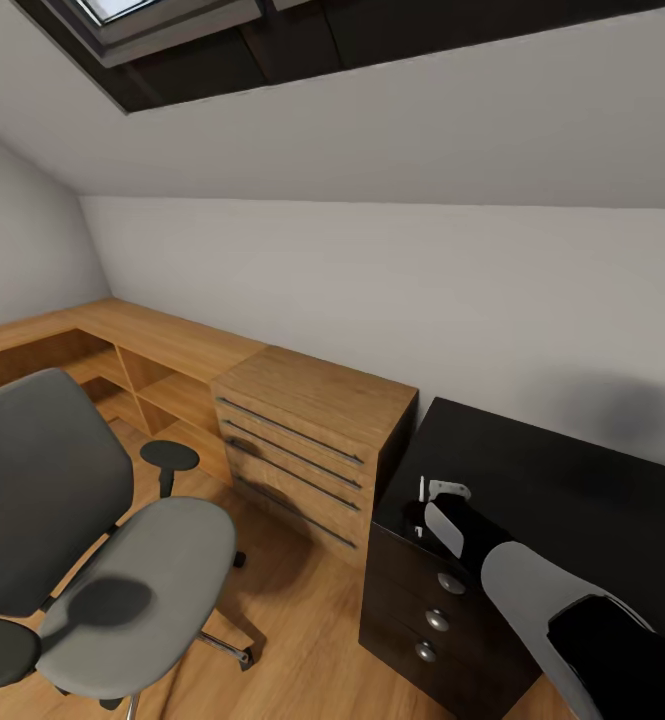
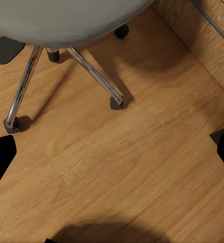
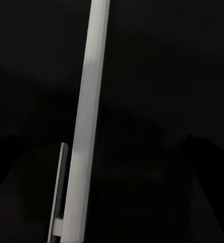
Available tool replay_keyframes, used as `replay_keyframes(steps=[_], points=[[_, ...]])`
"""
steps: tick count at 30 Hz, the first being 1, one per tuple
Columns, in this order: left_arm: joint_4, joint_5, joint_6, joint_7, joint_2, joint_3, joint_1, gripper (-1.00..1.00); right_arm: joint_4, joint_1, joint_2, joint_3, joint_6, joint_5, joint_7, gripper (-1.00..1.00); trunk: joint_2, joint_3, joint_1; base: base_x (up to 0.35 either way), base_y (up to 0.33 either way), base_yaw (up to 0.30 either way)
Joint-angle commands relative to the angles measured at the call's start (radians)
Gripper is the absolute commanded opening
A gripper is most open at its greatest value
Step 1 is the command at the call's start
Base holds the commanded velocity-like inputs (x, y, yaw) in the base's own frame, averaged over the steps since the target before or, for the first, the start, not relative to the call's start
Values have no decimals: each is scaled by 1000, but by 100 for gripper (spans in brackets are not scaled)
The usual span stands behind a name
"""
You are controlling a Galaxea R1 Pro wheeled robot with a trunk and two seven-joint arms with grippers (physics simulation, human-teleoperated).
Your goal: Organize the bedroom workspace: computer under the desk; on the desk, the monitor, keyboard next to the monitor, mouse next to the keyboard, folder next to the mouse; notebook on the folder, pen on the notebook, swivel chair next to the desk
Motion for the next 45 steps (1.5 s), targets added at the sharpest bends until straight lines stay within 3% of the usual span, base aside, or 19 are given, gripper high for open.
replay_keyframes(steps=[1, 45], points=[[-1, 10, -6, 6, 1, -5, 0, 100, -1, 0, 0, 8, 6, -13, -7, -100, -1, -1, 0, 0, 0, 0], [-1, 6, -8, 0, 3, -9, 0, 100, -4, 0, 2, 11, 6, -13, -9, -100, 6, 2, -4, 0, 0, 0]])
